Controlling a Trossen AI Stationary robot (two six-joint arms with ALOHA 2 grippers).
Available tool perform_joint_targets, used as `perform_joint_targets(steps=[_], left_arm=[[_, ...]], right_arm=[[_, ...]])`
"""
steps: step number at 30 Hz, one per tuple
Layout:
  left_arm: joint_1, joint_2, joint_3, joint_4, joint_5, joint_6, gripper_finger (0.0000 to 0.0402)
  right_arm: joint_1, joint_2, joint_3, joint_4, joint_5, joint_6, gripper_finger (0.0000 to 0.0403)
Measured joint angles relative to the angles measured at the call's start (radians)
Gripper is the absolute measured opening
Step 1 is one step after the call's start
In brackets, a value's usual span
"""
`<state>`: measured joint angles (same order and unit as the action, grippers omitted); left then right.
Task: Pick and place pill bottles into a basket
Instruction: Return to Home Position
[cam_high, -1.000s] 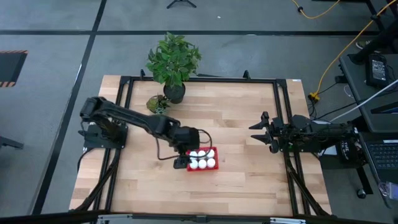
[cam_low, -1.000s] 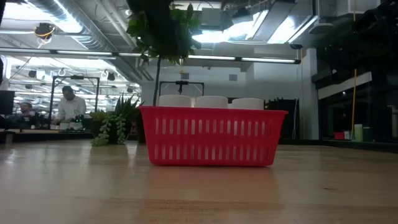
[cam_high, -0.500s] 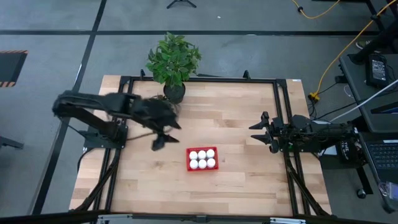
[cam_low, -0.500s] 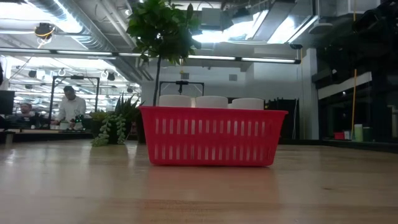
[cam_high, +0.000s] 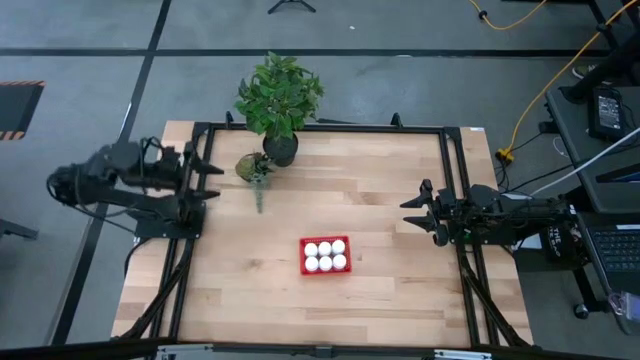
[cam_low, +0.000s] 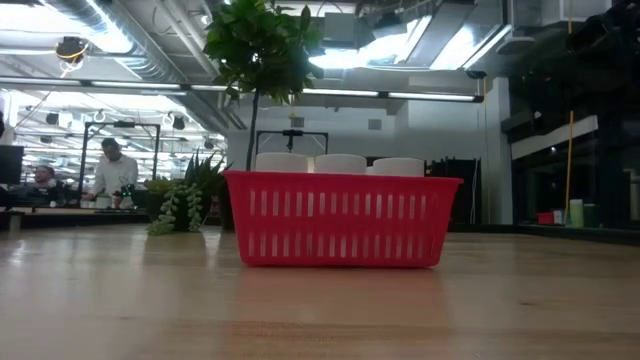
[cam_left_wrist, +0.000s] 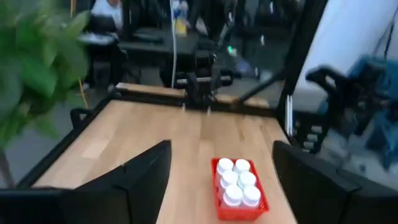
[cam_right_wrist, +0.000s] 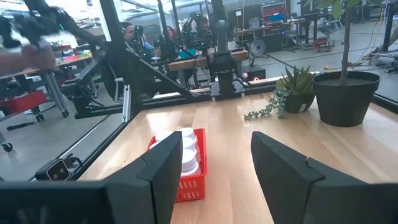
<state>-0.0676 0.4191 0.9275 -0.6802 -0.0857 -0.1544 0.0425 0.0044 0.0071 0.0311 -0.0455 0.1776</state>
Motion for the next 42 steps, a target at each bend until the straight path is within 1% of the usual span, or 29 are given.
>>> perform_joint_targets(steps=[2, 4, 6, 8, 9, 10, 11, 12, 13, 15, 18, 23, 24, 26, 27, 29, 33, 37, 42], left_arm=[[0.001, -0.153, -0.178, 0.121, 0.003, -0.022, 0.0272], [0.001, -0.292, -0.352, 0.265, 0.032, -0.038, 0.0272], [0.0, -0.412, -0.534, 0.408, 0.042, -0.076, 0.0272], [-0.002, -0.415, -0.692, 0.595, 0.064, -0.109, 0.0272], [-0.002, -0.416, -0.759, 0.648, 0.108, -0.113, 0.0272], [-0.003, -0.394, -0.813, 0.754, 0.156, -0.118, 0.0272], [-0.002, -0.356, -0.864, 0.877, 0.165, -0.131, 0.0272], [0.007, -0.337, -0.921, 0.961, 0.162, -0.143, 0.0272], [0.013, -0.338, -0.918, 0.884, 0.158, -0.145, 0.0272], [0.029, -0.315, -0.917, 0.923, 0.184, -0.105, 0.0272], [0.078, -0.331, -0.919, 0.94, 0.239, -0.024, 0.0272], [0.182, -0.359, -0.919, 0.84, 0.375, -0.02, 0.0272], [0.199, -0.366, -0.919, 0.83, 0.402, -0.024, 0.0272], [0.228, -0.373, -0.919, 0.843, 0.425, -0.021, 0.0272], [0.239, -0.373, -0.919, 0.838, 0.422, -0.015, 0.0272], [0.259, -0.377, -0.919, 0.828, 0.384, 0.014, 0.0272], [0.283, -0.374, -0.919, 0.841, 0.262, 0.073, 0.0272], [0.292, -0.374, -0.919, 0.841, 0.218, 0.112, 0.0272], [0.293, -0.374, -0.919, 0.81, 0.211, 0.114, 0.0272]], right_arm=[[0.0, 0.0, 0.0, 0.0, 0.0, -0.001, 0.0194], [0.0, 0.0, 0.0, 0.0, 0.0, 0.0, 0.0194], [0.0, 0.0, 0.0, 0.0, 0.0, -0.001, 0.0194], [0.0, 0.0, 0.0, 0.001, 0.0, 0.0, 0.0194], [0.0, 0.0, 0.0, 0.0, 0.0, 0.0, 0.0194], [0.0, 0.001, 0.0, 0.001, 0.001, -0.001, 0.0194], [0.0, 0.002, 0.0, 0.001, 0.002, -0.001, 0.0194], [0.0, 0.002, 0.0, 0.003, 0.001, -0.001, 0.0194], [-0.001, 0.002, 0.0, 0.007, -0.001, -0.002, 0.0194], [-0.001, 0.003, 0.001, 0.0, 0.001, -0.002, 0.0194], [-0.001, 0.004, 0.001, 0.0, 0.0, -0.003, 0.0194], [-0.001, 0.004, 0.002, -0.006, 0.008, -0.003, 0.0194], [-0.001, 0.005, 0.002, -0.006, 0.008, -0.003, 0.0194], [-0.001, 0.005, 0.002, -0.007, 0.008, -0.003, 0.0194], [-0.001, 0.005, 0.002, -0.007, 0.008, -0.003, 0.0194], [-0.001, 0.004, 0.002, -0.007, 0.008, -0.003, 0.0194], [-0.001, 0.004, 0.002, -0.007, 0.008, -0.003, 0.0194], [-0.001, 0.004, 0.002, -0.007, 0.008, -0.003, 0.0194], [-0.001, 0.004, 0.002, -0.007, 0.008, -0.003, 0.0194]])
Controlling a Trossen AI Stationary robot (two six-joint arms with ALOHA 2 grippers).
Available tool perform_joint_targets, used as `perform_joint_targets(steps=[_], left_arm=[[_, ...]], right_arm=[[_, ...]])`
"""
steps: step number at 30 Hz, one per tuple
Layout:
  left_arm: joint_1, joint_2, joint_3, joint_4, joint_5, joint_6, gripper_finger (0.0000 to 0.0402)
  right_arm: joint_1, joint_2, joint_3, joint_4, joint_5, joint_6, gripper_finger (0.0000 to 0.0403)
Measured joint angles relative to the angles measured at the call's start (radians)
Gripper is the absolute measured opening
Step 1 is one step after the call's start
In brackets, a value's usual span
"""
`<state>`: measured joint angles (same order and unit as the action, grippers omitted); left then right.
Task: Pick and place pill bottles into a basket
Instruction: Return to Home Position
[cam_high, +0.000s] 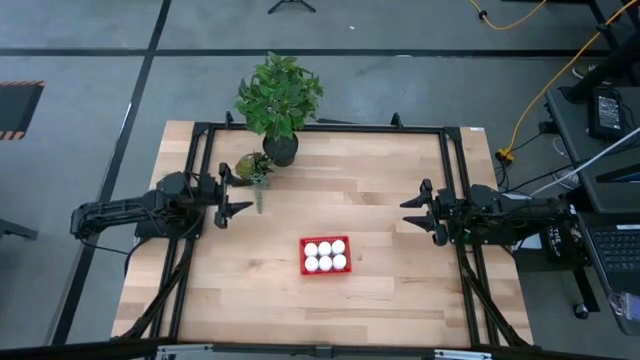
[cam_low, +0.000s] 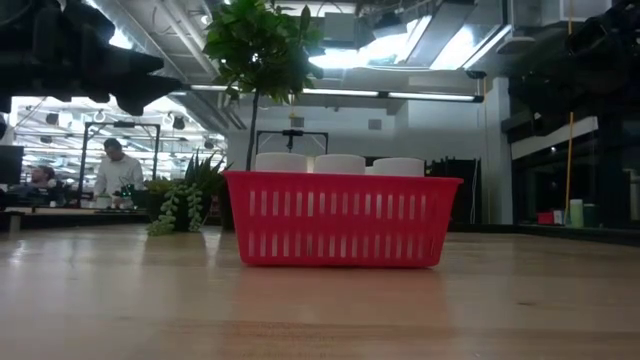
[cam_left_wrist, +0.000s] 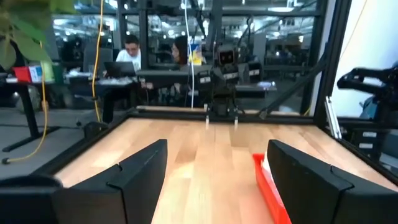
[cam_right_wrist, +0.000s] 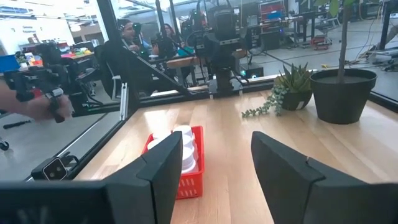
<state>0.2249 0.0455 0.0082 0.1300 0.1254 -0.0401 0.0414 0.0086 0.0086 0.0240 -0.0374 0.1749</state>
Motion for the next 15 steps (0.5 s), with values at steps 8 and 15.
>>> perform_joint_targets(steps=[8, 15], left_arm=[[0.0, 0.0, 0.0, -0.022, 0.0, 0.001, 0.0272], [0.0, 0.0, 0.0, -0.022, -0.001, 0.001, 0.0272]], right_arm=[[0.0, 0.0, 0.0, 0.0, 0.0, 0.0, 0.0194], [0.0, 0.0, 0.0, 0.0, 0.0, 0.0, 0.0194]])
